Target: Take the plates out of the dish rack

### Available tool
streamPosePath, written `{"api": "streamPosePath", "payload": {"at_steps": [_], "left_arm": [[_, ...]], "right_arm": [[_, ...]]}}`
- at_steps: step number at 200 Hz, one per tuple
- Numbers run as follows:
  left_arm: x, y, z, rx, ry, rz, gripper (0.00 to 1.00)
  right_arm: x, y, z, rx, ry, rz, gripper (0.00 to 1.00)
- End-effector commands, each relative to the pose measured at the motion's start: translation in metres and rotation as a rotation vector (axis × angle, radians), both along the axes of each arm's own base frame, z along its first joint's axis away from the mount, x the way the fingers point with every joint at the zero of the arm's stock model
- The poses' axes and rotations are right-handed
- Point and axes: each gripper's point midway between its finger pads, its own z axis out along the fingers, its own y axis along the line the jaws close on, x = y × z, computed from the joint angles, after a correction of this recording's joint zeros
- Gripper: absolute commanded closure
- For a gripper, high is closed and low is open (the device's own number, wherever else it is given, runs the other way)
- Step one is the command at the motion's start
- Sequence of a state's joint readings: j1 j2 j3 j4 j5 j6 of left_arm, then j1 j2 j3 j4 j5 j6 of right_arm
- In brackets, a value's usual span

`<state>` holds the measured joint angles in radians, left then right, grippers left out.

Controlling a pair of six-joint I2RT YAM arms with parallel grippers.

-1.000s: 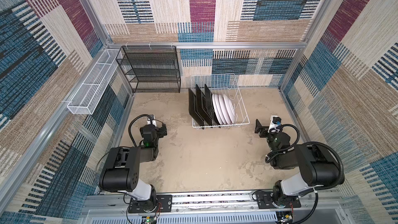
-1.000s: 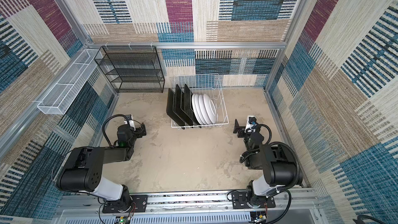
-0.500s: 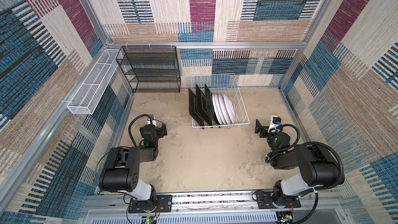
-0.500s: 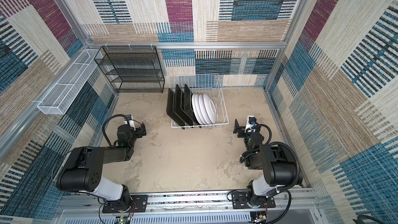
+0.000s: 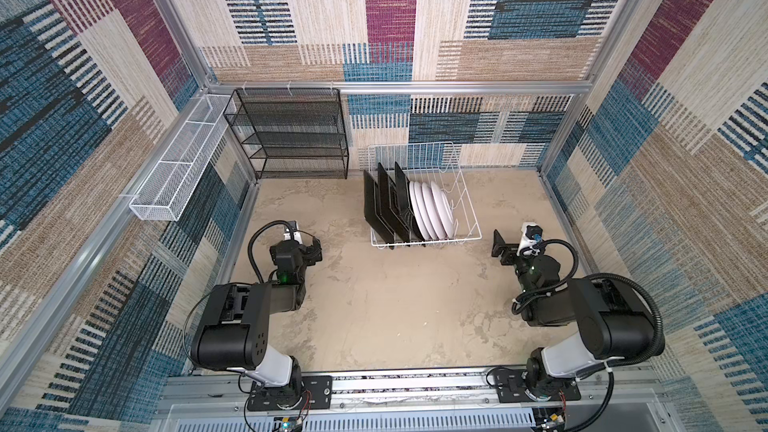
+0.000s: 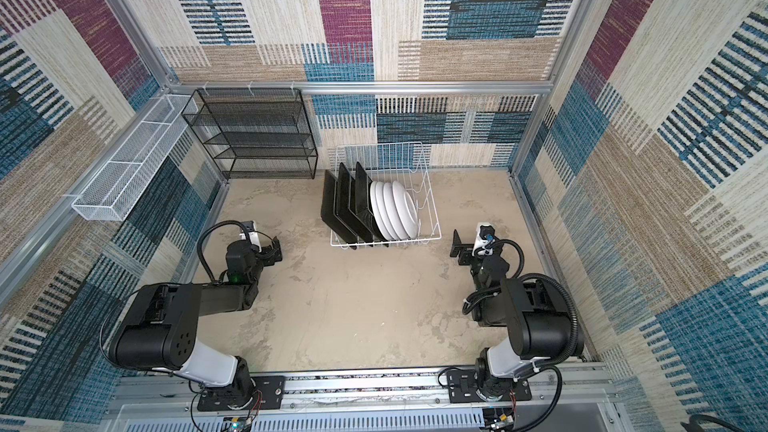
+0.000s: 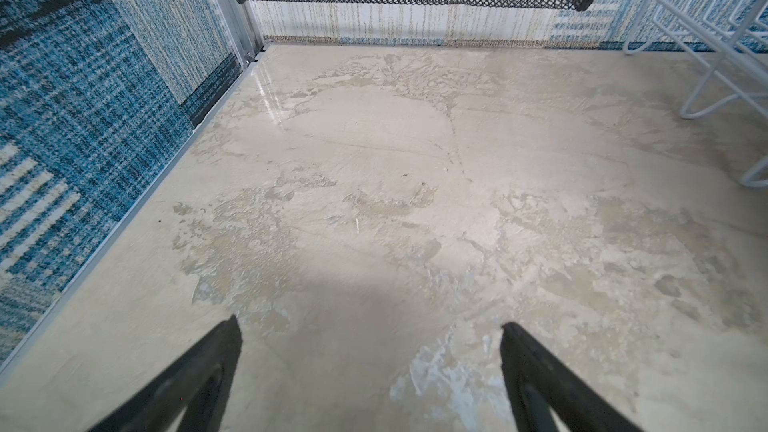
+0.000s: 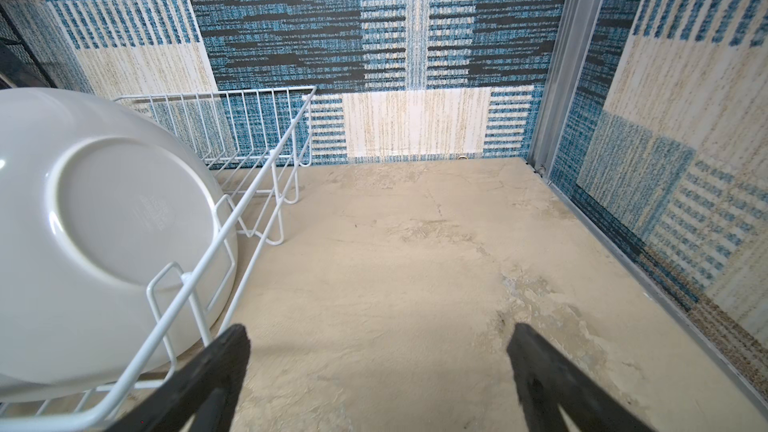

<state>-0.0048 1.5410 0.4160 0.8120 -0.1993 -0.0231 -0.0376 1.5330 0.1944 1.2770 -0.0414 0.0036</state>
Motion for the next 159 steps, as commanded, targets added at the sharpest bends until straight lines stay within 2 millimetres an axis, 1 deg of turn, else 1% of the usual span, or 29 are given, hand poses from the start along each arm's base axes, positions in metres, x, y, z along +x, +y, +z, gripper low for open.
{"api": "streamPosePath", "payload": {"at_steps": [1, 21, 37, 56, 69, 89, 94, 96, 100, 122, 137, 151, 159], "left_arm": [[0.003, -0.002, 0.006, -0.003, -0.023, -0.011, 0.01], [0.002, -0.002, 0.007, -0.002, -0.027, -0.01, 0.01], [0.002, -0.003, 0.007, 0.0, -0.03, -0.017, 0.01], [0.001, -0.007, 0.015, 0.004, -0.037, -0.044, 0.01], [0.0, -0.009, 0.022, 0.005, -0.031, -0.054, 0.01], [-0.002, -0.014, 0.04, 0.009, -0.029, -0.084, 0.01], [-0.002, -0.016, 0.048, 0.01, -0.045, -0.094, 0.01], [-0.004, -0.016, 0.046, 0.01, -0.029, -0.097, 0.01], [-0.005, -0.017, 0.049, 0.011, -0.031, -0.1, 0.01], [-0.008, -0.02, 0.085, -0.024, -0.118, -0.105, 0.02], [-0.006, -0.018, 0.107, -0.076, -0.126, -0.071, 0.03], [-0.005, -0.013, 0.119, -0.166, -0.108, -0.005, 0.05], [-0.003, -0.016, 0.126, -0.205, -0.092, -0.008, 0.06]], "right_arm": [[0.001, -0.002, 0.008, 0.003, -0.028, -0.01, 0.01], [0.0, -0.001, 0.009, 0.003, -0.033, -0.006, 0.01], [0.004, -0.002, 0.01, 0.005, -0.019, -0.012, 0.01], [0.009, -0.004, 0.015, 0.005, -0.004, -0.023, 0.01], [0.007, -0.007, 0.021, 0.008, -0.01, -0.039, 0.01], [0.006, -0.013, 0.031, 0.019, -0.017, -0.075, 0.01], [0.007, -0.014, 0.034, 0.02, -0.016, -0.081, 0.01], [0.007, -0.014, 0.035, 0.021, -0.016, -0.084, 0.01], [0.007, -0.015, 0.039, 0.022, -0.019, -0.088, 0.01], [0.008, -0.017, 0.061, 0.034, -0.056, -0.098, 0.01], [0.011, -0.016, 0.076, 0.045, -0.065, -0.093, 0.01], [0.013, -0.012, 0.088, 0.06, -0.058, -0.072, 0.01], [0.015, -0.008, 0.095, 0.07, -0.051, -0.049, 0.01]]}}
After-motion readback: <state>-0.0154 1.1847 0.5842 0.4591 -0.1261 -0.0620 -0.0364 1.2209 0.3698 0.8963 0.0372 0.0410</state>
